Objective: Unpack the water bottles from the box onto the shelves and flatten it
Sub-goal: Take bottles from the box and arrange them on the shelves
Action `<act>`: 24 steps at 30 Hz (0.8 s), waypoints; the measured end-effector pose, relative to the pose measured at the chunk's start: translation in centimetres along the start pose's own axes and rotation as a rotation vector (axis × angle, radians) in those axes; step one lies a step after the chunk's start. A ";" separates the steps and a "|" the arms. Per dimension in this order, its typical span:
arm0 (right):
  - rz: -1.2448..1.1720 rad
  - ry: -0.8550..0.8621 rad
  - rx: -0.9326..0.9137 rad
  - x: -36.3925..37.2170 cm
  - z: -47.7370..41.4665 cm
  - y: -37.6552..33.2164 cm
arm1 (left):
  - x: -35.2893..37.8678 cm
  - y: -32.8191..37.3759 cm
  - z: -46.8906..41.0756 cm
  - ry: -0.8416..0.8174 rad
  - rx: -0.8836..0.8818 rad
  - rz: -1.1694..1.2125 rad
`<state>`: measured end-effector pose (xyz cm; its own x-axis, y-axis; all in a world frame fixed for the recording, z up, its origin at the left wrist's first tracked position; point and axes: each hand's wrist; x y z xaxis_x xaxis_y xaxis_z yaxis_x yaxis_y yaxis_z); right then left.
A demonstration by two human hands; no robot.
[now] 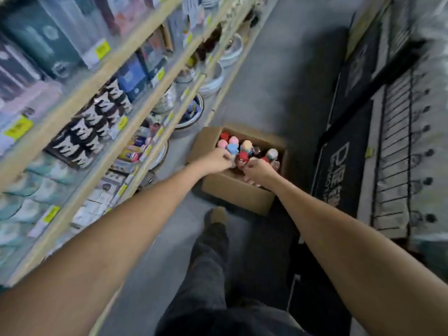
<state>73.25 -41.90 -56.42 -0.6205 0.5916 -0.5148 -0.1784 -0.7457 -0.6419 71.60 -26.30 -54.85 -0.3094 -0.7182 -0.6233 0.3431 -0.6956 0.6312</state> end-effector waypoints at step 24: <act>-0.242 0.167 0.483 -3.4 -40.1 33.2 | 31.3 -7.4 -46.7 -0.336 -0.462 0.468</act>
<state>100.06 -56.41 -98.75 -0.3961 0.7742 -0.4937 -0.6538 -0.6154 -0.4403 100.78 -42.83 -100.58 -0.2690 -0.9563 -0.1150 0.8211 -0.2901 0.4916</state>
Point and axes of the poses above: each hand's wrist, its own z-axis away from the middle knuckle, its own x-axis out of the palm, y = z × x, and after that the axes turned 2 degrees about z, right-handed
